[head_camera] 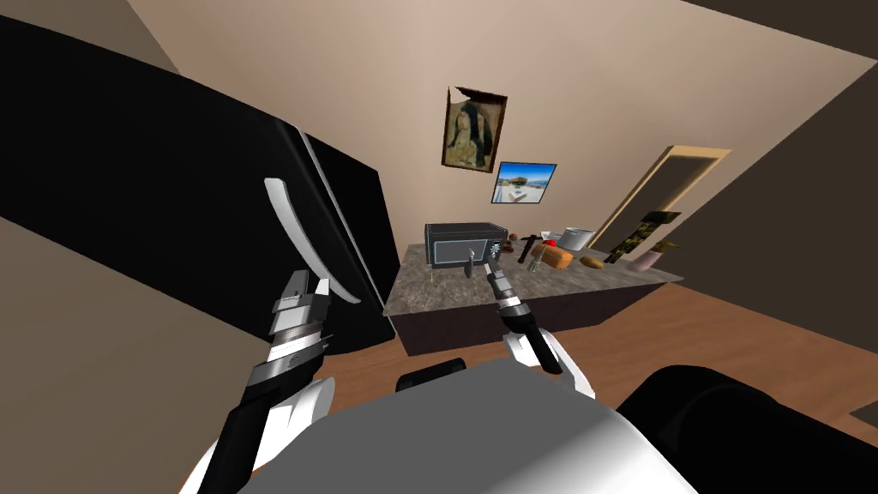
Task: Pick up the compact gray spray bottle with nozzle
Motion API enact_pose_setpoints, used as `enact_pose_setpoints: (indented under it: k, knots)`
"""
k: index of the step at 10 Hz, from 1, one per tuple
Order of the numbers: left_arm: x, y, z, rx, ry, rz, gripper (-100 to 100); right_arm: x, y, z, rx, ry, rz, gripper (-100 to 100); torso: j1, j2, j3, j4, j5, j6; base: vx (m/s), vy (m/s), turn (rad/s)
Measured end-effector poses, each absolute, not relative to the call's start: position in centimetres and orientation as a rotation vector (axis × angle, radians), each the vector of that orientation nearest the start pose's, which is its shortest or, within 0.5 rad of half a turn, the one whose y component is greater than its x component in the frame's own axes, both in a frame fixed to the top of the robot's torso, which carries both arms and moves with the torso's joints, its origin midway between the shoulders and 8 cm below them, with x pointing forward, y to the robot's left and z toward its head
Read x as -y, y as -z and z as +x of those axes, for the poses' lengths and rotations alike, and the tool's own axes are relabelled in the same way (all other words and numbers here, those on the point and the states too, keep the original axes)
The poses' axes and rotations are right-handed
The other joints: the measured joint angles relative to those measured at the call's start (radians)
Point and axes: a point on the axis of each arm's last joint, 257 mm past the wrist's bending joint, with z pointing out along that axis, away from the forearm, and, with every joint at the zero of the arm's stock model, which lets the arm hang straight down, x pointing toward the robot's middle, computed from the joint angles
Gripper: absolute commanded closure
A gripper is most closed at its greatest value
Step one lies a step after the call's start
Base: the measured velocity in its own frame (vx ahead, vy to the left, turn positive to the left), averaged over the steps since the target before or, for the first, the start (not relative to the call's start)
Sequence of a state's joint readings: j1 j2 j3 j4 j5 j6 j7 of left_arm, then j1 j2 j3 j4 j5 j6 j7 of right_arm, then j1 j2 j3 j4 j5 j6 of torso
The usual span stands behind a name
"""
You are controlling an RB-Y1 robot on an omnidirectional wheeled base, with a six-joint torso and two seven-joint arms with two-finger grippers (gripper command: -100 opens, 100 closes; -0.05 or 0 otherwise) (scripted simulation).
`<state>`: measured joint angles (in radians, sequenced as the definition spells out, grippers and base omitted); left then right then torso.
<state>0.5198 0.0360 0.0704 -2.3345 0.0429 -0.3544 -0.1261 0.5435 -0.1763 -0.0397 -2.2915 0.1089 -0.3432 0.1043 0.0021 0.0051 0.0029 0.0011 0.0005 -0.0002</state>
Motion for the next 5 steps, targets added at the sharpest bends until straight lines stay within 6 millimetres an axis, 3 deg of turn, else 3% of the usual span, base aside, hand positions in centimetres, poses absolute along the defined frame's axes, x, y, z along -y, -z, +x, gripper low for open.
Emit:
enact_pose_setpoints:
  k: [3,5]
  knots:
    - [-30.8,-1.6,35.0,-0.719,1.113,-0.683,0,30.3,7.0,37.4,-1.118,-0.916,0.588,-100,0.000,0.001,0.001,0.000,0.000,0.000,-0.093,0.053,0.188]
    - [-30.8,-1.6,35.0,-0.720,1.113,-0.683,0,31.5,9.6,37.3,-1.197,-0.853,0.612,-100,0.001,0.000,0.000,0.000,0.000,0.000,-0.063,0.041,0.075]
